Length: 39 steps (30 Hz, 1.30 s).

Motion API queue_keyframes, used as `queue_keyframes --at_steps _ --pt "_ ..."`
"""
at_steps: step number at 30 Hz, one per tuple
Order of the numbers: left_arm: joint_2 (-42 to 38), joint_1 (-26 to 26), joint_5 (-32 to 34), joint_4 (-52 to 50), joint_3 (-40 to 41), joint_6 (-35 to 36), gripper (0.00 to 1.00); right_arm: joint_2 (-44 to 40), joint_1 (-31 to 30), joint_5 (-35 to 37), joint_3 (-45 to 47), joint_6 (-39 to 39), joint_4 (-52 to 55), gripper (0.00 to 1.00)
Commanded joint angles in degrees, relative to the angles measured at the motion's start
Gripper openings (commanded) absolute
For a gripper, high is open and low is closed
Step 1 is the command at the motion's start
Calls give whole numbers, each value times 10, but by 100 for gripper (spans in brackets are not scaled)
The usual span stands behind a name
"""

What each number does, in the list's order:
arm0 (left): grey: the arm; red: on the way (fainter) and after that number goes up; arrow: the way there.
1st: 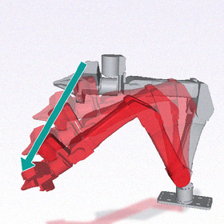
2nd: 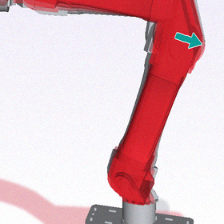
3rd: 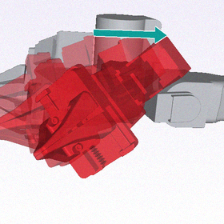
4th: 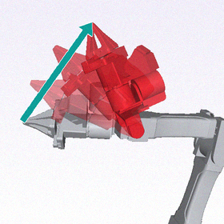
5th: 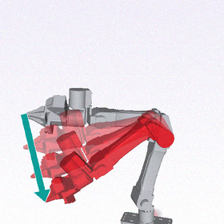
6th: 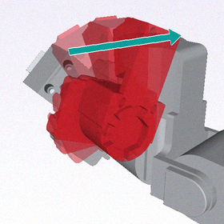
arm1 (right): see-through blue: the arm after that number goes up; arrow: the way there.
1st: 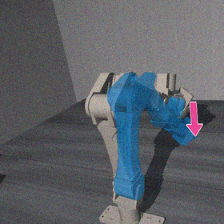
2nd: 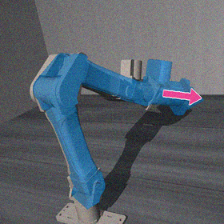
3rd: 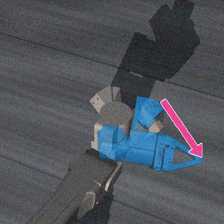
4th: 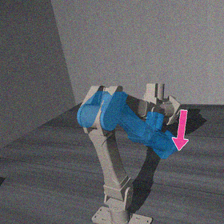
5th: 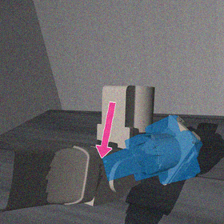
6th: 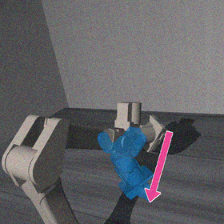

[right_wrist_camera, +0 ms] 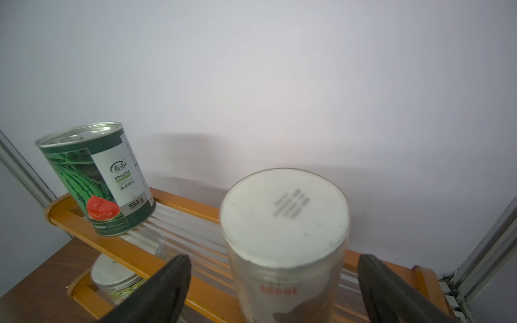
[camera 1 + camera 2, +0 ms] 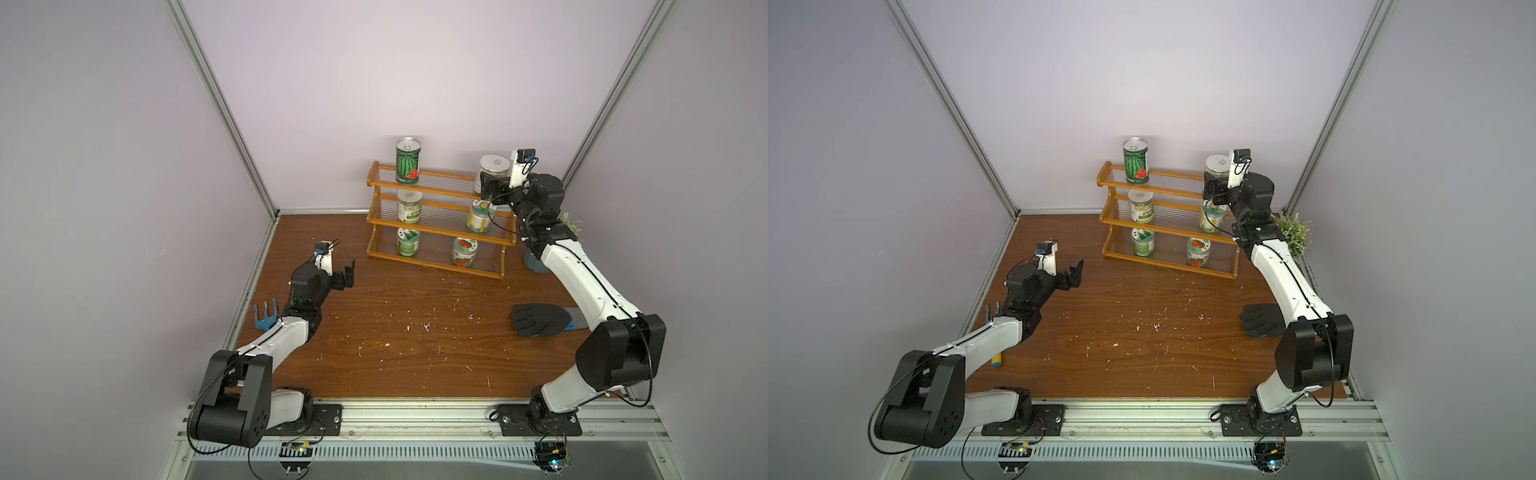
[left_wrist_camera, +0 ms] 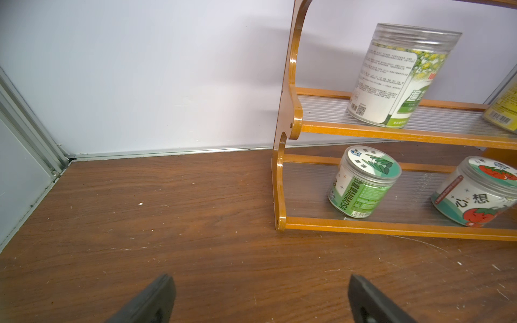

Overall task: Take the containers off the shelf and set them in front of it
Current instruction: 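Pick up a container from the shelf.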

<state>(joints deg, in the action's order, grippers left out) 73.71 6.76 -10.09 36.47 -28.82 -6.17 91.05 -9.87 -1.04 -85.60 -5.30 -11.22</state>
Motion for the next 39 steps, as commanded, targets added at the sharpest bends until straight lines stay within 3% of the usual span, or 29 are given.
queue_keyframes --at_steps 1,24,29,39 --pt "6 5 -8 20 -2 -2 99 3 -5 21 -31 10 -7 99" --pt "4 5 1 26 2 -2 99 124 -13 54 -134 43 1 98" --pt "2 5 3 25 3 -2 99 124 -13 51 -126 47 -9 79" --pt "2 5 -9 23 3 -5 99 94 -13 36 -93 53 -32 58"
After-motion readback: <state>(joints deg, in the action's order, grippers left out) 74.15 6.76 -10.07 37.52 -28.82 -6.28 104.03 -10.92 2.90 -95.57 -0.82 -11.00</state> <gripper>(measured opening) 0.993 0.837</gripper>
